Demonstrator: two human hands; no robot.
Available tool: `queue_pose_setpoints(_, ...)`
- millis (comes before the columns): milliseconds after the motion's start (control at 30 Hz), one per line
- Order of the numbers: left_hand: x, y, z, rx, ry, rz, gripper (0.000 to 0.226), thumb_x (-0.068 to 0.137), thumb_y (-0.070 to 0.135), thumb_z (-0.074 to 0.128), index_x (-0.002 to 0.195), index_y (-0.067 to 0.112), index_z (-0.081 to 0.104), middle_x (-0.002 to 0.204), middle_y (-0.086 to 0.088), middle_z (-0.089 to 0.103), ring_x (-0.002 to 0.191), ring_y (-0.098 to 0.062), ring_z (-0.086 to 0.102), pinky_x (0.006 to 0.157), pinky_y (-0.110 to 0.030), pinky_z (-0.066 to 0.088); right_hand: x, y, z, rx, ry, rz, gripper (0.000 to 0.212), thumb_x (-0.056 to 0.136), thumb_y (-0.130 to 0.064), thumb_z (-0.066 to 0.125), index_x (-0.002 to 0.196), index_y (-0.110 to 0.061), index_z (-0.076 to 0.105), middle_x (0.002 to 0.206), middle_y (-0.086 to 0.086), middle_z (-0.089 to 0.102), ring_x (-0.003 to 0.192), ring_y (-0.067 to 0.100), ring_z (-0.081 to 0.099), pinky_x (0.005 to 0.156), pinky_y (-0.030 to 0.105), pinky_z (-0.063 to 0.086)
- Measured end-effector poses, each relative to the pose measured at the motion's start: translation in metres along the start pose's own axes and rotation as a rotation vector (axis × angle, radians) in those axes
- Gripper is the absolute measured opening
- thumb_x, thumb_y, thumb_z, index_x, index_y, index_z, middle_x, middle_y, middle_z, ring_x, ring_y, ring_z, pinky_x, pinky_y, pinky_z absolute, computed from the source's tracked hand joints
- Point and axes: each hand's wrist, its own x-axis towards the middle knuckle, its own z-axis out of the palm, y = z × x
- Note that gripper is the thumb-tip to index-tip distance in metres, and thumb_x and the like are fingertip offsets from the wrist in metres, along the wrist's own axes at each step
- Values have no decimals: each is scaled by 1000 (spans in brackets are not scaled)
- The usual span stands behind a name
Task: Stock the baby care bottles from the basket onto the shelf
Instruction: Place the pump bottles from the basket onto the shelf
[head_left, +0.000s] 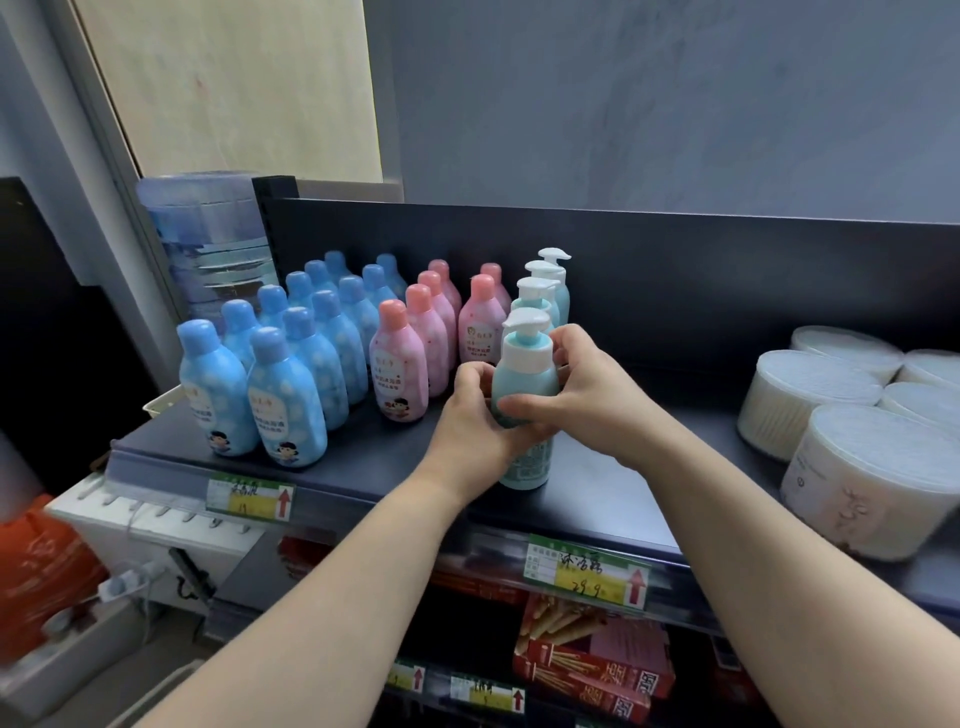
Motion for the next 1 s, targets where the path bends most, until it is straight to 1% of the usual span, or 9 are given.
queue_pose_setpoints(133,2,0,-11,-153,-167,-55,57,69,15,83,118,16,53,110,-2,67,104,-15,64,93,-38,51,3,-3,-17,178,-231,-13,60,69,-16,75,124,-25,54,114,3,67,105,17,65,96,40,52)
queue_pose_setpoints(200,2,3,-17,-216,-261,-69,48,77,3,73,120,17,56,109,1,67,103,-11,63,90,-30,51,6,-4,-26,286,-300,-36,48,77,0,66,119,-22,59,114,6,67,105,16,64,101,39,47)
queue_pose_setpoints(267,1,3,-21,-264,-297,-78,50,74,7,72,119,21,57,112,0,67,106,-13,63,91,-29,51,8,-7,-30,301,-303,-42,39,85,7,62,114,-19,63,111,8,68,101,14,63,103,40,45)
queue_pose_setpoints(367,-4,1,-19,-212,-225,-74,60,67,18,78,122,22,53,115,-4,65,110,-16,61,94,-32,50,13,-9,-25,171,-180,-57,31,78,-7,73,107,-17,69,107,12,71,96,19,66,98,48,49)
queue_pose_setpoints(500,-10,4,-6,6,-50,-42,64,69,21,84,120,24,46,110,8,60,98,2,57,81,-18,49,15,-12,-7,28,61,-50,36,66,-29,84,96,-17,68,92,0,73,87,17,70,84,44,57)
queue_pose_setpoints(600,-8,8,-3,67,-48,-29,59,72,21,82,120,25,48,106,14,61,94,5,58,77,-14,49,16,-14,-8,11,-8,-31,34,68,-32,81,97,-20,69,93,-1,74,90,15,70,86,42,56)
queue_pose_setpoints(767,-1,6,-14,-51,-232,-46,55,78,8,75,127,24,55,117,3,66,110,-10,62,94,-32,51,18,-11,-20,127,-124,-12,25,76,-12,74,101,-13,70,103,12,73,102,28,68,95,50,51)
queue_pose_setpoints(867,4,3,-20,-54,-223,-31,57,79,13,75,130,28,54,120,0,65,114,-14,60,98,-37,49,20,-9,-9,55,46,-31,25,71,-20,81,94,-15,72,91,3,75,90,20,71,86,46,56)
queue_pose_setpoints(1000,1,-6,-25,119,-98,-21,62,79,19,76,136,17,50,117,-4,64,110,-13,60,100,-39,48,20,-8,8,-73,279,-81,23,74,-28,80,90,-18,67,84,-7,70,77,9,66,74,30,56)
